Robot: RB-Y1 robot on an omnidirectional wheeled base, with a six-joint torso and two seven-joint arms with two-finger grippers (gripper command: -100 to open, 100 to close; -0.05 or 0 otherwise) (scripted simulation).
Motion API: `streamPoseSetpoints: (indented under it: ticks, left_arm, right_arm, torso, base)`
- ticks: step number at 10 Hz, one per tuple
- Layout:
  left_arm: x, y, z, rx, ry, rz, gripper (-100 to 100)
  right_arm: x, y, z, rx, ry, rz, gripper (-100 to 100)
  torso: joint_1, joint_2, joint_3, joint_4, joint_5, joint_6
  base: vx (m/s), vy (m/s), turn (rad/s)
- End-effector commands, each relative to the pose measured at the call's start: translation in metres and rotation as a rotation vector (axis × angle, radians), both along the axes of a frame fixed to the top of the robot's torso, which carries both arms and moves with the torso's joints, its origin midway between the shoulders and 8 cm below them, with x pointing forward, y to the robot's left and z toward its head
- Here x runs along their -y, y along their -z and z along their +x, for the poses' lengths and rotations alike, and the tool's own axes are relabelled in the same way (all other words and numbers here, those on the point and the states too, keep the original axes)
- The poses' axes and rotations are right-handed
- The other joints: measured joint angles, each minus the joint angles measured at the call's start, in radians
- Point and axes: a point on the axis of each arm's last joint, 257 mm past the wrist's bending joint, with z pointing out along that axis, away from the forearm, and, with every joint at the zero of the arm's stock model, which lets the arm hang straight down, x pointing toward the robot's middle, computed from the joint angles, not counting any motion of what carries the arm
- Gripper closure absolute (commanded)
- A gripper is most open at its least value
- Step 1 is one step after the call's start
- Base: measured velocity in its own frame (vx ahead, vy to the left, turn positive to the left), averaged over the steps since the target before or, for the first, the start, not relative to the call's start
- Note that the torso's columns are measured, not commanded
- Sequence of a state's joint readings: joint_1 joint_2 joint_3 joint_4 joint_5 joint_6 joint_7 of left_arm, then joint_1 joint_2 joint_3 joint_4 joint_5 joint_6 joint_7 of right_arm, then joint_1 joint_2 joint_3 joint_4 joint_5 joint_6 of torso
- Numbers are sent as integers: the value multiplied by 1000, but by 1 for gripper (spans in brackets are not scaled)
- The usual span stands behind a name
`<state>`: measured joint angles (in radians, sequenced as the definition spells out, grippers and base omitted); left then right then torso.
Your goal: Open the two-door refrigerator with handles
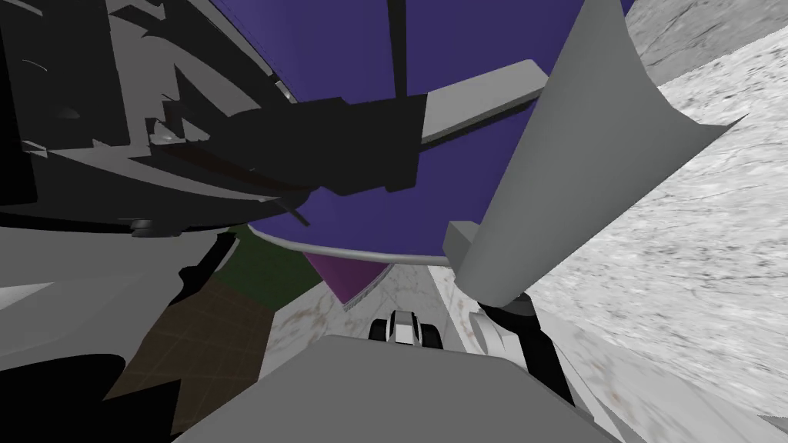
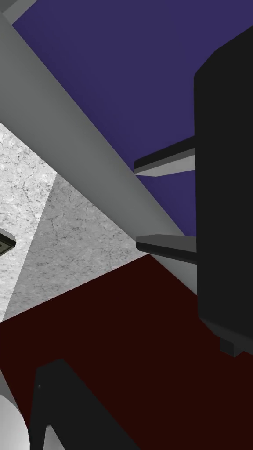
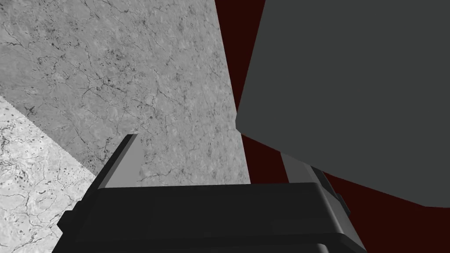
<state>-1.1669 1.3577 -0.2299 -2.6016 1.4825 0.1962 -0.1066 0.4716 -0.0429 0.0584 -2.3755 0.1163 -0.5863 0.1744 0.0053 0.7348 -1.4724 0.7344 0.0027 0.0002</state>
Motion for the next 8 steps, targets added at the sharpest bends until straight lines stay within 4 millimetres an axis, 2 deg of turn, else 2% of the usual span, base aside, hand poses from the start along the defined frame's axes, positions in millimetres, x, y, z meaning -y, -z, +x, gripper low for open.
streamPoseSetpoints:
  ticks: [1,7,8]
  left_arm:
    - [-2,-16,-4,0,-21,8,-100]
    - [-7,-49,-20,0,-58,9,-100]
    - [-7,-49,-20,0,-58,9,-100]
  right_arm:
    - [1,2,1,-6,2,0,0]
    - [1,3,1,-8,3,0,0]
    - [1,3,1,-8,3,0,0]
  torso:
    - [-4,-5,-7,2,-1,-2]
    - [-4,5,-3,4,-2,0]
    - [-4,4,-3,4,-2,0]
  base:
    - [43,-17,-41]
    - [47,-17,-61]
    - [13,-2,-15]
